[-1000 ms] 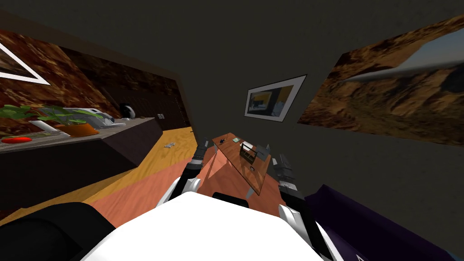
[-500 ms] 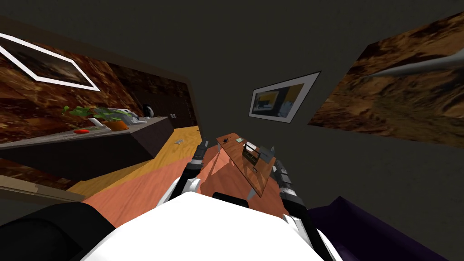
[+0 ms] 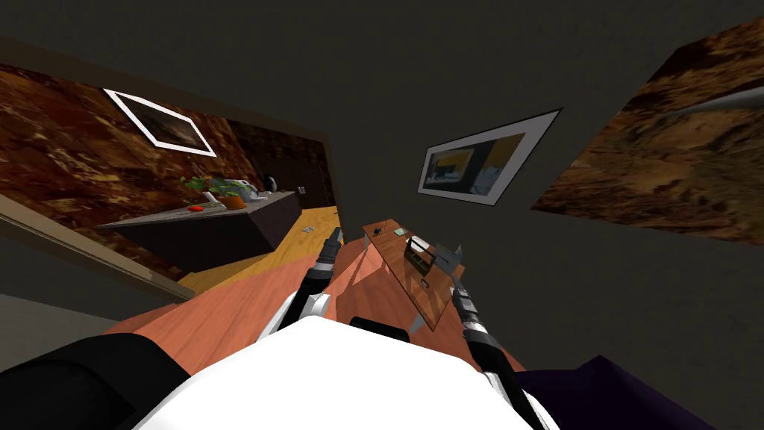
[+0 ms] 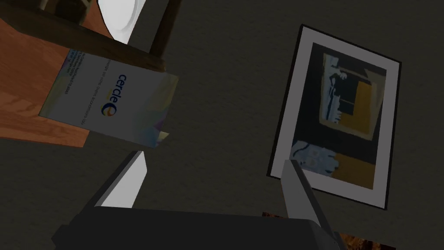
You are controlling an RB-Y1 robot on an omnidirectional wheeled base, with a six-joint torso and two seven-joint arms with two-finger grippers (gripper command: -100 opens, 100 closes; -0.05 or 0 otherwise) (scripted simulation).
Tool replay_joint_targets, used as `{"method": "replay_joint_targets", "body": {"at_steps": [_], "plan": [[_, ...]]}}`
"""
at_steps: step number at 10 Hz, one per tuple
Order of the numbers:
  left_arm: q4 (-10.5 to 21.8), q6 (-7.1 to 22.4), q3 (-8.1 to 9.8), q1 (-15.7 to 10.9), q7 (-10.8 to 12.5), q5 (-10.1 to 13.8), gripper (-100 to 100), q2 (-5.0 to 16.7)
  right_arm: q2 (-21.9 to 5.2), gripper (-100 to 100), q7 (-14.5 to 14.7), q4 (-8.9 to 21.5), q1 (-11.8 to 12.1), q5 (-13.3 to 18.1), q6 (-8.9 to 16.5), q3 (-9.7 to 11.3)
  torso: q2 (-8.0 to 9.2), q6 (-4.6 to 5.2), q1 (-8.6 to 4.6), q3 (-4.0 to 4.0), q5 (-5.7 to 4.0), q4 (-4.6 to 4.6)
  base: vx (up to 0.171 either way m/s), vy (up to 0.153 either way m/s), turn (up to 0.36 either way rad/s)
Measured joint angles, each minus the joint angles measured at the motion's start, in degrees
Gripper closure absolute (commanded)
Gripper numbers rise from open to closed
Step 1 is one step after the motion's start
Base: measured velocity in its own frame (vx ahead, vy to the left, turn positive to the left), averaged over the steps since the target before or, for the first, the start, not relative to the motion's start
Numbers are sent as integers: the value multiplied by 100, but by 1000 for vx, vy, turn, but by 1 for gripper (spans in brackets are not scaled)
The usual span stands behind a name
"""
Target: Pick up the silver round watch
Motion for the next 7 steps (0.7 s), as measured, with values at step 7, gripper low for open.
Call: {"method": "replay_joint_targets", "body": {"at_steps": [7], "plan": [[0, 0, 1, 2, 0, 0, 0, 0, -440, -100, 518, 1132, 154, 214, 204, 271, -10, 5, 3, -5, 1, -2, -18, -20, 217]]}}
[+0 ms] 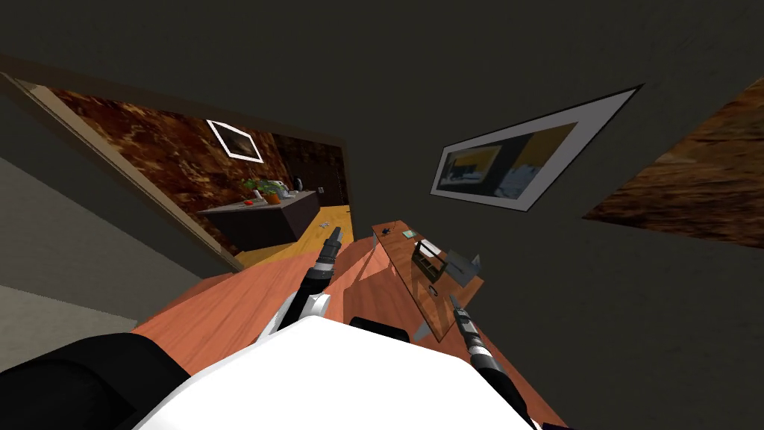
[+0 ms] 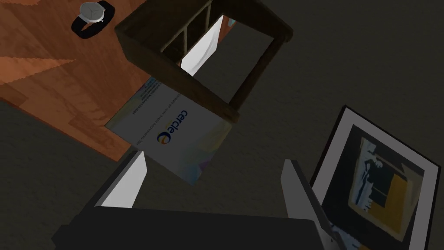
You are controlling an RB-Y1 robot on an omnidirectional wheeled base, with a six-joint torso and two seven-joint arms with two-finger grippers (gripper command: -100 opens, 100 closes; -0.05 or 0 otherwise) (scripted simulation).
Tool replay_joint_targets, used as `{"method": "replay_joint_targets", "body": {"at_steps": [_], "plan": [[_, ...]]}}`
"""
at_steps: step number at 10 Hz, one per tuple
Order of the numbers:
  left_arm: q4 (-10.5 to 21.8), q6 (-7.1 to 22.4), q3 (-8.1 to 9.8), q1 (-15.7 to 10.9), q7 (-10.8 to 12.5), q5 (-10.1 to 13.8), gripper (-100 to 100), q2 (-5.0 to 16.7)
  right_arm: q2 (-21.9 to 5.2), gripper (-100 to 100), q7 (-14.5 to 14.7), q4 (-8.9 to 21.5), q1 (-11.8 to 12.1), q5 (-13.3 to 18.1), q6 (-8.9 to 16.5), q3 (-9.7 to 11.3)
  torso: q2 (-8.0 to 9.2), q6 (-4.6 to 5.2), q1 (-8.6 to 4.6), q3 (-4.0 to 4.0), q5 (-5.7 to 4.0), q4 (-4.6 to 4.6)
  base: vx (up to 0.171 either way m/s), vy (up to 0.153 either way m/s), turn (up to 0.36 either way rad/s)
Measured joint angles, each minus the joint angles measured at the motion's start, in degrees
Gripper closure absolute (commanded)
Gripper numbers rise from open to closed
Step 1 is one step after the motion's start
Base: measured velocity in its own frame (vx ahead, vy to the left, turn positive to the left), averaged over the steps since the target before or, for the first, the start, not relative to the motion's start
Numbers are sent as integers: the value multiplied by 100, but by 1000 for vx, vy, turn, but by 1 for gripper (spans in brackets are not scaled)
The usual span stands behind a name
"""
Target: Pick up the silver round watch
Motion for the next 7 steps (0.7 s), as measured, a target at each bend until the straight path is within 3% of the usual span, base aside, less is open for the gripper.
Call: {"method": "replay_joint_targets", "body": {"at_steps": [6, 7], "plan": [[0, 0, -1, -1, 0, 0, 0, 0, -397, -100, 389, 826, 73, 222, 256, 320, -7, -5, 4, -4, 1, -1, -3, -16, 162], [0, 0, 0, 0, 0, 0, 0, 0, -504, -100, 418, 961, 110, 233, 259, 364, -7, 1, 0, -4, 1, -1, 0, -13, -19]]}}
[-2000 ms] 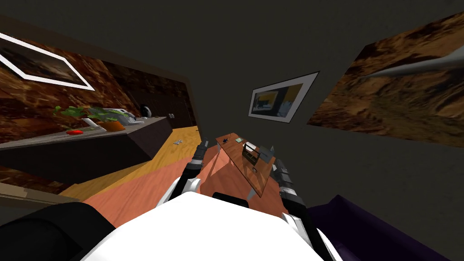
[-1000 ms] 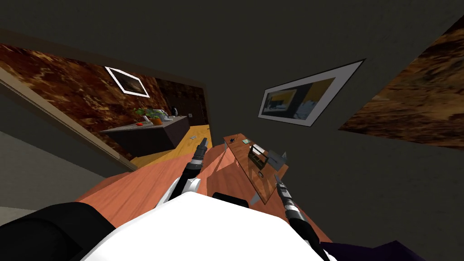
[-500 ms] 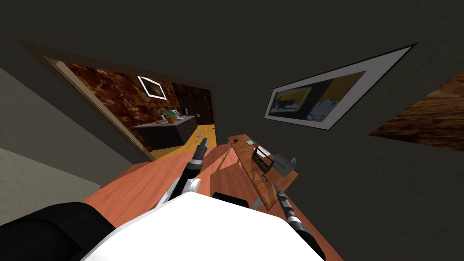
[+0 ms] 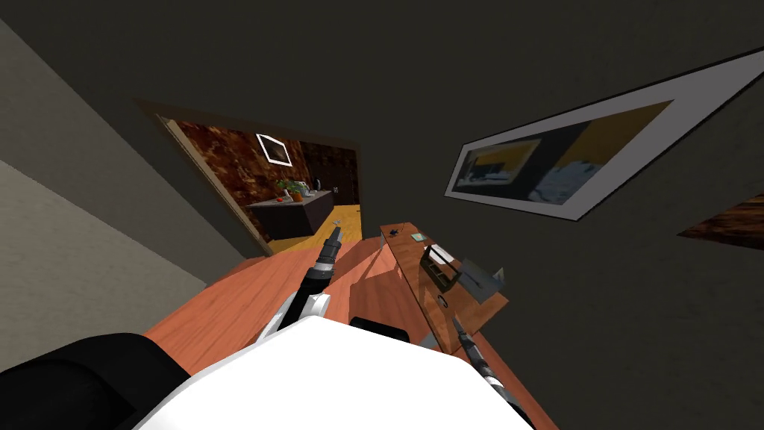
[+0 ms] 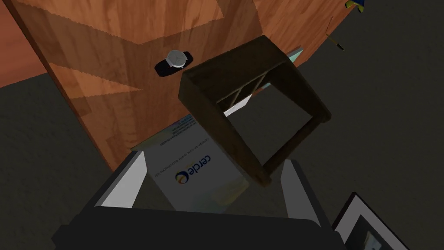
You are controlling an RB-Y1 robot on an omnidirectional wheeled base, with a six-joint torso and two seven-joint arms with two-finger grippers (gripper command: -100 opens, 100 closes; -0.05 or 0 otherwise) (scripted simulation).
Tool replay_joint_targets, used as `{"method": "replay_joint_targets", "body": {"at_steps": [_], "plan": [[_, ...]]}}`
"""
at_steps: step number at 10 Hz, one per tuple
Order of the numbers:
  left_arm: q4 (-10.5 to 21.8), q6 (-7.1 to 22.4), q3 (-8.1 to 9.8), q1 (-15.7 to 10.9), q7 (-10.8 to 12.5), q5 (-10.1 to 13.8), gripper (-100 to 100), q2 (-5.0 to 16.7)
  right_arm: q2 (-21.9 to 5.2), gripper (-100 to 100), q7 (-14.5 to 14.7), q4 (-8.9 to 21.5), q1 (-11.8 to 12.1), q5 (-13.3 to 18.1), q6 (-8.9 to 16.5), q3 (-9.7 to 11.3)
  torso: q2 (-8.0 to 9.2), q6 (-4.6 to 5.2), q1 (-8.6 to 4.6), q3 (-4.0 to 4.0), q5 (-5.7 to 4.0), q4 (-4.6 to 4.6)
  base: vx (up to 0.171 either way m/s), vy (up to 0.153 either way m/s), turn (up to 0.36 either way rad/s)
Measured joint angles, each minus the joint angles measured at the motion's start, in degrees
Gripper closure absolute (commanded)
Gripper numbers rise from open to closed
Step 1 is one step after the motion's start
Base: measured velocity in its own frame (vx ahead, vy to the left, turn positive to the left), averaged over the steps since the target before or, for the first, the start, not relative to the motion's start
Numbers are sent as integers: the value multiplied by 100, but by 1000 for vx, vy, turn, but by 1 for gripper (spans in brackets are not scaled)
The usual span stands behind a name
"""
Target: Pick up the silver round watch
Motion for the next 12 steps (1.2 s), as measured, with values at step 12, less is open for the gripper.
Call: {"method": "replay_joint_targets", "body": {"at_steps": [12], "plan": [[0, 0, 0, 1, 0, 0, 0, 0, -690, -100, 703, 1695, -63, 555, 362, 869, -8, 1, 1, -5, 0, -1, 13, -19, 197]]}}
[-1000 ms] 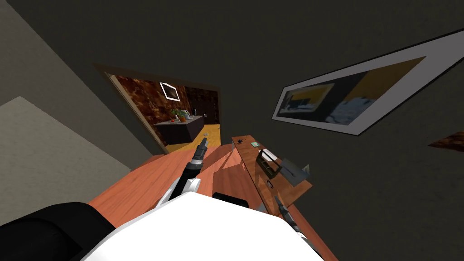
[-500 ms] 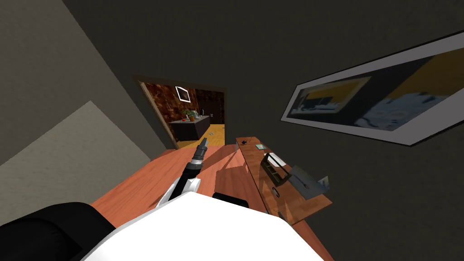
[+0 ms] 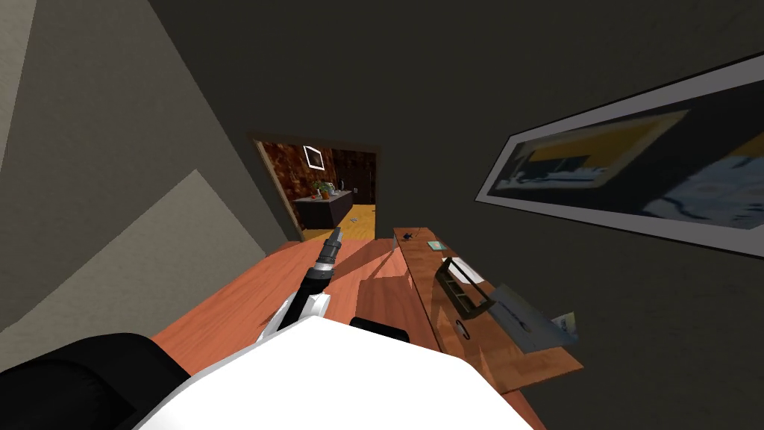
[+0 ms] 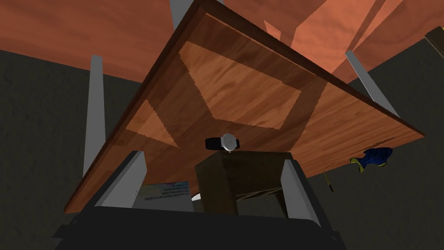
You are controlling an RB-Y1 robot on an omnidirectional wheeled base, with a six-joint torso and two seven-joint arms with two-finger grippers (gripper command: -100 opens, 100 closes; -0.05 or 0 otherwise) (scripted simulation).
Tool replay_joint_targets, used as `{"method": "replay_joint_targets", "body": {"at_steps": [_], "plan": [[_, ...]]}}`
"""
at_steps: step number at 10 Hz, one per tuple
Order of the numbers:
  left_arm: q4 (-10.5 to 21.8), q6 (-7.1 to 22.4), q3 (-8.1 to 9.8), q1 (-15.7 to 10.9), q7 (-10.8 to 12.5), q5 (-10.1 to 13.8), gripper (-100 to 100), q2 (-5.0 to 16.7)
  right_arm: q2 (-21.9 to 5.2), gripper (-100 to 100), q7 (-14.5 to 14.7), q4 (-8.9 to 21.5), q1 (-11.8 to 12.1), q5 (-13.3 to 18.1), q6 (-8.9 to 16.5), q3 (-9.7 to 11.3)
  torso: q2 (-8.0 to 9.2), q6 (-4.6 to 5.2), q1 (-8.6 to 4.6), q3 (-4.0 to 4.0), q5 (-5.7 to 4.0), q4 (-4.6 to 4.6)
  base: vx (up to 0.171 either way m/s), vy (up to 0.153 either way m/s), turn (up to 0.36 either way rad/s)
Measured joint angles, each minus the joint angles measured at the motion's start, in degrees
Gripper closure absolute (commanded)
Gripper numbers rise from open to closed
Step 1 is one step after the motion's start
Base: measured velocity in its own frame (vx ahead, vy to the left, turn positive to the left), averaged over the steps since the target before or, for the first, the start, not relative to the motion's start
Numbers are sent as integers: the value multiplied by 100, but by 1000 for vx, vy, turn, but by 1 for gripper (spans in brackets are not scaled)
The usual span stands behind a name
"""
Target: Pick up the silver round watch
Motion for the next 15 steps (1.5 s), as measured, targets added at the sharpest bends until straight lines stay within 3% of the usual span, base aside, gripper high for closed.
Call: {"method": "replay_joint_targets", "body": {"at_steps": [2, 3, 4, 7, 9, 11, 14, 15], "plan": [[0, 0, 0, 0, 0, 0, 0, 0, -75, -100, 161, 362, -64, 141, 41, 185, -4, 1, -3, -2, 0, -1, 29, -26, 181], [0, 0, 0, 0, 0, 0, 0, 0, -172, -100, 216, 627, -157, 212, 51, 345, -7, -4, -4, -3, 0, -1, 62, -41, 421], [0, 0, 0, -1, 0, 0, 0, 0, -335, -100, 282, 662, -126, 308, 208, 540, -16, -6, -10, -9, -1, -2, 52, -49, 140], [0, 0, 0, 0, 0, 0, 0, 0, -468, -100, 541, 1365, -319, 591, 242, 935, -18, -5, -10, -10, -1, -3, 48, -41, 222], [0, 0, 0, 0, 0, 0, 0, 0, -604, -100, 638, 1407, -289, 728, 456, 1207, -16, -1, -5, -9, -1, -3, 44, -35, 134], [0, 0, 0, 0, 0, 0, 0, 0, -674, -100, 738, 1776, -408, 861, 426, 1425, -18, -2, -3, -10, 0, -3, 63, -43, 255], [0, 0, 1, 1, 0, 0, 0, 0, -859, -100, 862, 2002, -537, 1084, 596, 1901, -21, 0, -4, -12, 0, -4, 51, -39, 102], [0, 0, 1, 1, 0, 0, 0, 0, -860, -100, 896, 2107, -584, 1135, 596, 1969, -17, 3, 1, -10, -1, -4, 46, -30, 140]]}}
